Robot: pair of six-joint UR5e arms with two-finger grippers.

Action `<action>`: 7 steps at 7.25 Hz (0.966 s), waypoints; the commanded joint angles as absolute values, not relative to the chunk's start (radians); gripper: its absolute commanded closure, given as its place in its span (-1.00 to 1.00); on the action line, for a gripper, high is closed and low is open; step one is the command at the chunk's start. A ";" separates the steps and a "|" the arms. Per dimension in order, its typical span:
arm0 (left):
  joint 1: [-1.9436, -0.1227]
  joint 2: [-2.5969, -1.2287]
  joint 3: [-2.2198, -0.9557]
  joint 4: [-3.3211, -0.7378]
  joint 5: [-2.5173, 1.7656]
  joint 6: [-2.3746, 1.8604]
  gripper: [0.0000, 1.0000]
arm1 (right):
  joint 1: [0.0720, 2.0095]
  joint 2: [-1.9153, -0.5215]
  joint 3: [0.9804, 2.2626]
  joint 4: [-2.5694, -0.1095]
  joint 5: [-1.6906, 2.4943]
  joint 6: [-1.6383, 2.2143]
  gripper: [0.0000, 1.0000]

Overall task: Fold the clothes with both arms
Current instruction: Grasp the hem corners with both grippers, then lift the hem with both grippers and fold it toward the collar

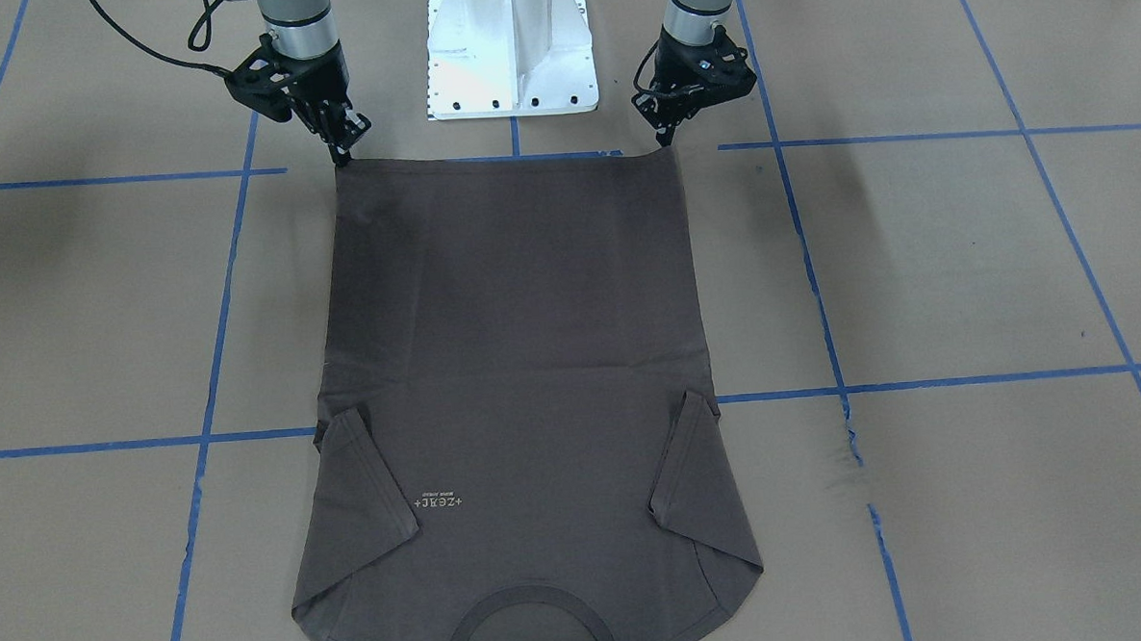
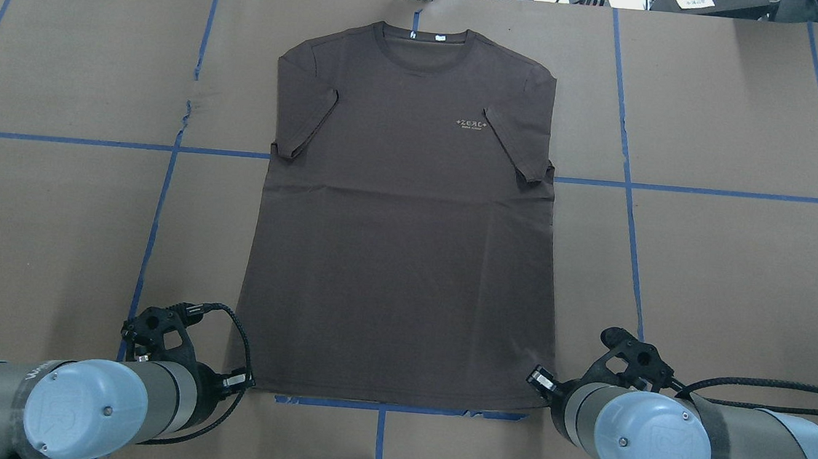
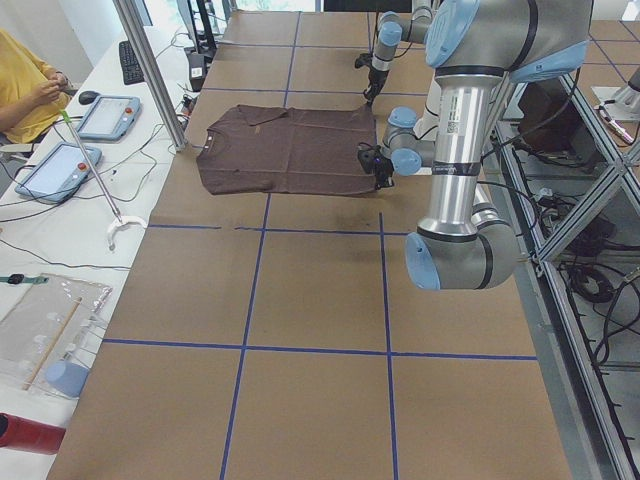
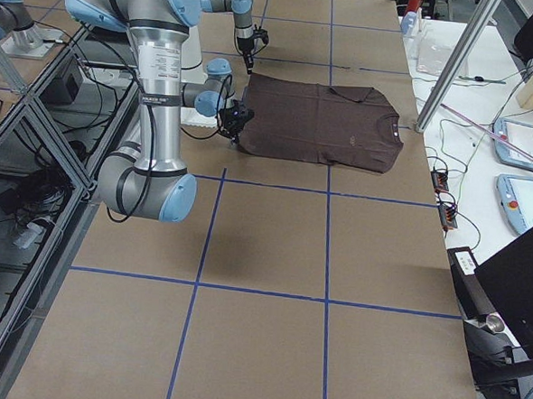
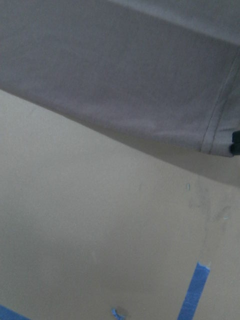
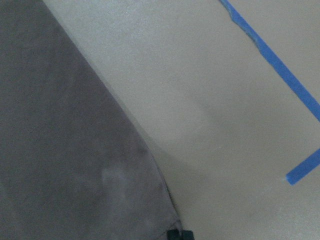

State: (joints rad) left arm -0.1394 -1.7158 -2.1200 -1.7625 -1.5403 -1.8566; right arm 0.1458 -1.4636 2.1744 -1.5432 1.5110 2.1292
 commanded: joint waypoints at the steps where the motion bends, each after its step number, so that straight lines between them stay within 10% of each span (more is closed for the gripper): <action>1: -0.114 -1.720 -2.260 -1.607 -1.540 -1.917 1.00 | 0.120 -1.473 2.218 -1.545 1.514 2.129 1.00; 7: -0.126 -1.739 -2.350 -1.580 -1.594 -1.982 1.00 | 0.166 -1.530 2.381 -1.569 1.526 1.994 1.00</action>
